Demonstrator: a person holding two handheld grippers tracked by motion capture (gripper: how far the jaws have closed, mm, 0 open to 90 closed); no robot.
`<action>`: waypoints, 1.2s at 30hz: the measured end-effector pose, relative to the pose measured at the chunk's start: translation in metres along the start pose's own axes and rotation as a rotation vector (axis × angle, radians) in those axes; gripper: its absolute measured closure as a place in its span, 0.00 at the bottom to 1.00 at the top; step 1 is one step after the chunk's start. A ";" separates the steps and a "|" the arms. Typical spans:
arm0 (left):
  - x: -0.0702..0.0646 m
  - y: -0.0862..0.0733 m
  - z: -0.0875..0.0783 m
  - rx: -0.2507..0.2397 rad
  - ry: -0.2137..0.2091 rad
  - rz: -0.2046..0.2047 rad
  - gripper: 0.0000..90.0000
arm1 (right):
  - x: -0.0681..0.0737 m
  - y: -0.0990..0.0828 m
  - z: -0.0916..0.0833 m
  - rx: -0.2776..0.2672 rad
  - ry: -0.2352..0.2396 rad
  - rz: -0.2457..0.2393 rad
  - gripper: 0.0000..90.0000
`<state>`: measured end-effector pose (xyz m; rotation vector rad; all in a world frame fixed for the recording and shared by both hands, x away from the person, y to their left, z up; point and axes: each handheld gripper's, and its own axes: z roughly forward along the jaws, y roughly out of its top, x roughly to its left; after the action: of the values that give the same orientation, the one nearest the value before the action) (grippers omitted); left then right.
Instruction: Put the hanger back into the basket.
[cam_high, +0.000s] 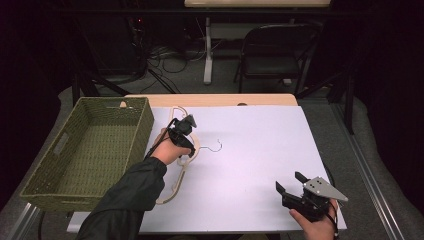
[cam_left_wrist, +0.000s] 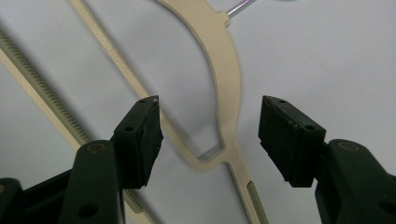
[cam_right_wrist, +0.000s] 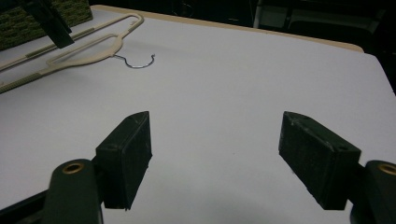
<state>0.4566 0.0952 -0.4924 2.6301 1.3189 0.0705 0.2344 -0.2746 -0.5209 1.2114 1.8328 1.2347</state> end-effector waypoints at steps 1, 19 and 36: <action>0.000 0.000 0.000 0.000 0.000 0.000 0.44 | 0.000 0.000 0.000 0.000 0.000 0.000 0.28; -0.006 0.008 0.009 0.046 -0.016 0.014 0.54 | 0.000 0.000 0.000 0.000 0.004 0.001 0.28; -0.011 0.012 0.026 0.096 -0.023 0.033 0.61 | -0.001 0.000 -0.001 0.002 0.006 0.003 0.28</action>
<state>0.4632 0.0753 -0.5151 2.7242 1.3029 -0.0189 0.2343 -0.2757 -0.5206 1.2132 1.8377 1.2396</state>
